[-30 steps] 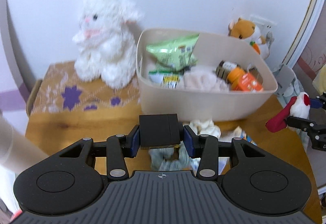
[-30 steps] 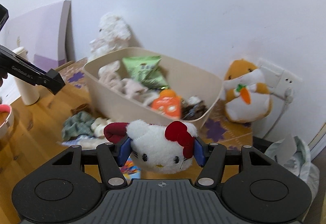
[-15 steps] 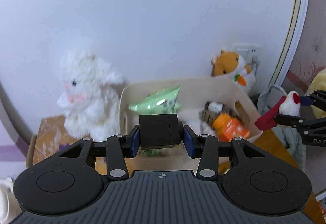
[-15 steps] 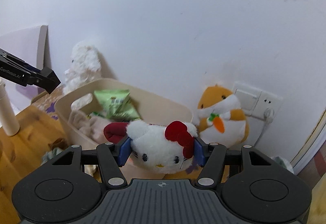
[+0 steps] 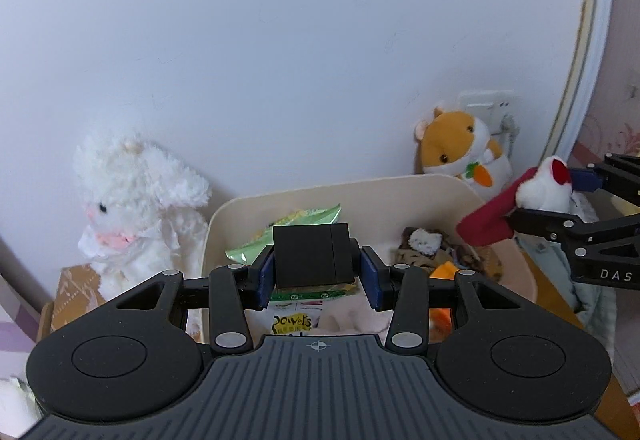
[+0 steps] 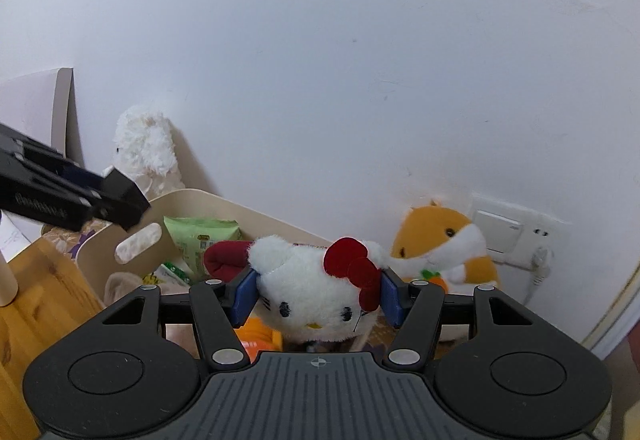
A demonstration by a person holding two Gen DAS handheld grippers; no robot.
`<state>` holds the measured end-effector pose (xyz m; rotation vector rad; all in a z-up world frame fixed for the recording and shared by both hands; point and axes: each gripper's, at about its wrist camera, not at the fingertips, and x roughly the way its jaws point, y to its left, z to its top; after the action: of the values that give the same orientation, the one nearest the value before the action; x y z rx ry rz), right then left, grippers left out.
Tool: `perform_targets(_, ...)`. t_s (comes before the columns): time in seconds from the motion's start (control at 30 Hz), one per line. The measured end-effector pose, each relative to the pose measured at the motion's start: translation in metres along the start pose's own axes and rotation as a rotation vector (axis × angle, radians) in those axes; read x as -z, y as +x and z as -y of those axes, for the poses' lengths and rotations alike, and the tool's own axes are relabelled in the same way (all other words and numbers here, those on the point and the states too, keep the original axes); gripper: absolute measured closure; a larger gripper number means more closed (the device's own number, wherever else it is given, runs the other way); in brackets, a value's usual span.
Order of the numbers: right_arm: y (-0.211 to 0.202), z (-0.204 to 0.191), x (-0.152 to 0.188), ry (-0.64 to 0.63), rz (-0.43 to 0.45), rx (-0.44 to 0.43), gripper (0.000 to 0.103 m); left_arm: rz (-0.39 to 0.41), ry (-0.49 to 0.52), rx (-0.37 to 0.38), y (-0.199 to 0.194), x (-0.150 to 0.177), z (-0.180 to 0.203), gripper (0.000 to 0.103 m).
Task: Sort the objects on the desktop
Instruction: 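Lower the black box and Hello Kitty plush into the basket and open both tools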
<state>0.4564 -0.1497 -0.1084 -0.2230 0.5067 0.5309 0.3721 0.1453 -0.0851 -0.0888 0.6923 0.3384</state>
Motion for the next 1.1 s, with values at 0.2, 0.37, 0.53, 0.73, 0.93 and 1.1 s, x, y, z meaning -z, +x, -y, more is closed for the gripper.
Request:
perform_targets(0.2,0.032,-0.009,0.006,0.012,-0.073,-0.022,0.045,-0.082,-0.086,-0.048,0.032,0.019,-0.006,0.058)
perform_targets(0.37,0.052,-0.010,0.015,0.068,-0.141,-0.039,0.045,-0.134,-0.194,-0.020,0.050,0.029,-0.022,0.057)
perform_targets(0.53,0.053,-0.015,0.019,0.045,-0.165,-0.049,0.035,-0.107,-0.244,-0.007,0.048,0.030,-0.029,0.021)
perform_targets(0.73,0.049,-0.013,0.023,0.060,-0.163,-0.055,0.015,-0.126,-0.211,0.005,0.046,0.029,-0.024,0.020)
perform_targets(0.93,0.034,-0.010,0.027,0.051,-0.131,-0.057,0.008,-0.096,-0.166,0.022,0.031,0.033,-0.023,0.020)
perform_targets(1.1,0.015,-0.012,0.034,0.034,-0.094,-0.063,0.003,-0.068,-0.135,0.021,0.010,0.035,-0.028,0.020)
